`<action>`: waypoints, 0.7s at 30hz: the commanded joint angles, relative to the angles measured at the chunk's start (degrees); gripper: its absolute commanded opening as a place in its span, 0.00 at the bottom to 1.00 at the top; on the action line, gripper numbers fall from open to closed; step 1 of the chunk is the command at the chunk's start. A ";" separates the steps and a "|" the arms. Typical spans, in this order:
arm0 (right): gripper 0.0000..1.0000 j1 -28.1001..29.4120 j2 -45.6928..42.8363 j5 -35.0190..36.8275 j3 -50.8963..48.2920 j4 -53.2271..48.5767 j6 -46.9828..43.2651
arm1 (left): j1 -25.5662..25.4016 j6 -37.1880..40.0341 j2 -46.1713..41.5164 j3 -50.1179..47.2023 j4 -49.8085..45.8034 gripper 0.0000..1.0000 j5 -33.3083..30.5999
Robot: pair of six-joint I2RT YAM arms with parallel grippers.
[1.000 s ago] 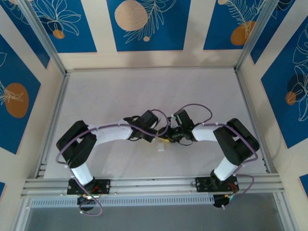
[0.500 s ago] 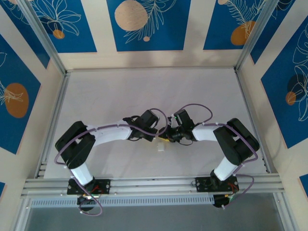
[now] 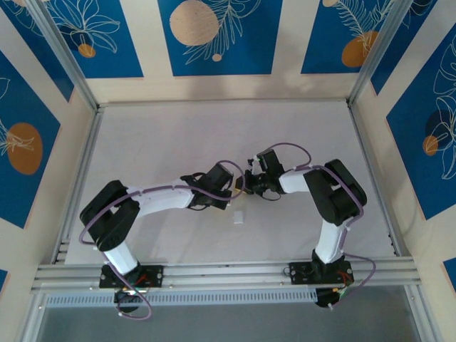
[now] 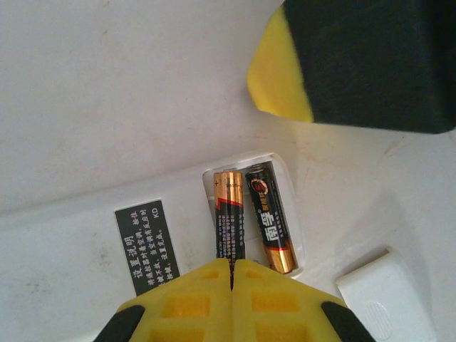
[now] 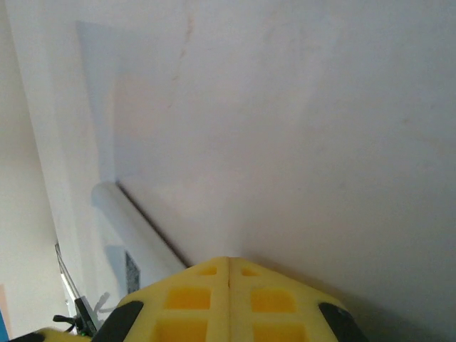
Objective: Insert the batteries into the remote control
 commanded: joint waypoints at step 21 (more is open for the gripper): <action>0.00 3.19 -3.28 -0.91 -4.69 1.84 0.65 | -1.17 -1.44 -0.97 -2.55 4.26 0.06 0.32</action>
